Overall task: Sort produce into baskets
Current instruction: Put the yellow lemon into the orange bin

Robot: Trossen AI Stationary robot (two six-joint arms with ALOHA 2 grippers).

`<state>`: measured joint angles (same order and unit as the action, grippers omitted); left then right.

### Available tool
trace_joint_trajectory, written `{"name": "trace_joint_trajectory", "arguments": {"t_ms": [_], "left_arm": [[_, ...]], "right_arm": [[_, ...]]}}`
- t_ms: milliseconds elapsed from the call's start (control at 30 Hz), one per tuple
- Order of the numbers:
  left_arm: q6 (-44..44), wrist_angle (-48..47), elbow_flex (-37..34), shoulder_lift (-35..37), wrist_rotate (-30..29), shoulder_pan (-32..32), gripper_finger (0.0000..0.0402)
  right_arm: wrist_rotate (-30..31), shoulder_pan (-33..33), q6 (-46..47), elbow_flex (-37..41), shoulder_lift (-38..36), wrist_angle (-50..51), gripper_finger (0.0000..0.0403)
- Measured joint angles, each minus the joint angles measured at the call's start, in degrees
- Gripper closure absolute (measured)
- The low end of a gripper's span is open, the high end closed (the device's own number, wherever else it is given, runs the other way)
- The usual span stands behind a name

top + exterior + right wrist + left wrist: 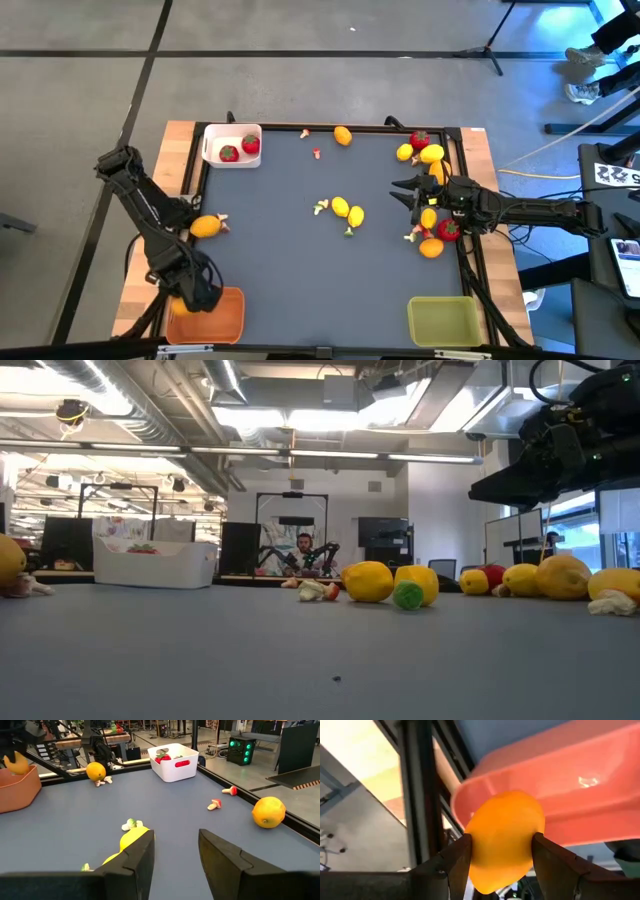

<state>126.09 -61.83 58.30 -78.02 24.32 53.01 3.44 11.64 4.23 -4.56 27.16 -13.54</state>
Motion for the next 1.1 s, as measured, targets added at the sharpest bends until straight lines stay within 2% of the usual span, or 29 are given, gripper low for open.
{"name": "trace_joint_trajectory", "arguments": {"t_ms": [133,367,467,733,1100], "left_arm": [[-1.15,-2.86,0.00,0.00,-0.02,0.00,0.0209],[-1.96,-3.90,0.00,0.00,-0.02,-0.07,0.0142],[-3.66,-3.53,0.00,0.00,-0.04,-0.23,0.0126],[-8.83,-3.53,0.00,0.00,-2.56,-2.22,0.0130],[-26.15,-3.53,-0.02,0.00,-15.17,-11.98,0.0133]], "right_arm": [[-0.01,0.00,0.00,0.00,-0.01,0.02,0.0249],[0.00,0.00,0.00,0.00,0.00,0.15,0.0249],[-0.01,0.00,0.00,0.00,-0.01,0.17,0.0249],[-0.02,-0.02,0.00,0.00,-0.02,0.28,0.0249],[-0.02,-0.02,0.02,0.00,0.00,0.31,0.0249]]}}
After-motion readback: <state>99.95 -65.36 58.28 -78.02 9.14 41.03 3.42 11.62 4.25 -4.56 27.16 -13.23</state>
